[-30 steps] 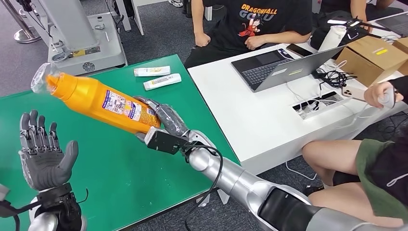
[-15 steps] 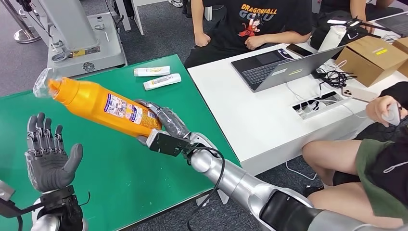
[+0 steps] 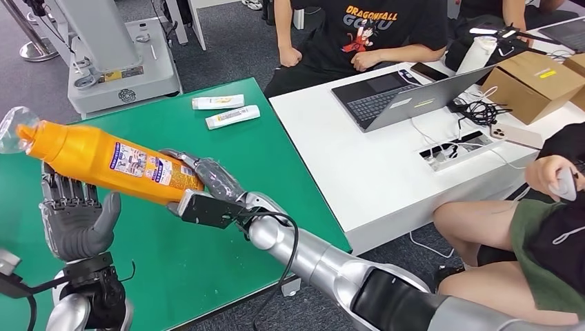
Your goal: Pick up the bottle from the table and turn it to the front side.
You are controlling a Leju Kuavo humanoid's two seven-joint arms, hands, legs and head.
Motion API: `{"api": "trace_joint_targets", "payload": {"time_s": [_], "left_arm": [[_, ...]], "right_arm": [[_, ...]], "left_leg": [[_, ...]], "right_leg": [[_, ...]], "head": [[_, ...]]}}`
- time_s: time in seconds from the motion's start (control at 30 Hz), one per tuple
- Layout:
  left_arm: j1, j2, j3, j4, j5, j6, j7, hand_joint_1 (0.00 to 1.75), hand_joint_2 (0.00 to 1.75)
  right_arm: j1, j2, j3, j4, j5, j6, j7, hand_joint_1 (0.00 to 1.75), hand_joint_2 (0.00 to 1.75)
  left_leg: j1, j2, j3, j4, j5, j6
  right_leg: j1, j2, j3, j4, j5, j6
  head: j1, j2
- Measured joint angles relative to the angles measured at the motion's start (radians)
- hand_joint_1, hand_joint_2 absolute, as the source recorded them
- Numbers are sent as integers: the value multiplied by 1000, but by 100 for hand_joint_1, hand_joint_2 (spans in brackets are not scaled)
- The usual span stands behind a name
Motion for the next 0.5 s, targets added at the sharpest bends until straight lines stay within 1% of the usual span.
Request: {"api": "trace_joint_targets", "payload": {"time_s": [0.23,0.5], "left_arm": [[-1,-10,-1,-1,11,0,16,0,175],[-8,-16,-1,8,20,8,17,0,175]], "right_arm": [[-14,25,16,32,1,18,2,175,175],[-52,65,49,110,-1,37,-8,175,175]], "left_leg": [[0,0,0,0,0,0],[0,0,0,0,0,0]], "right_leg": [[0,0,0,0,0,0],[0,0,0,0,0,0]], "head": [[0,0],[0,0]]}}
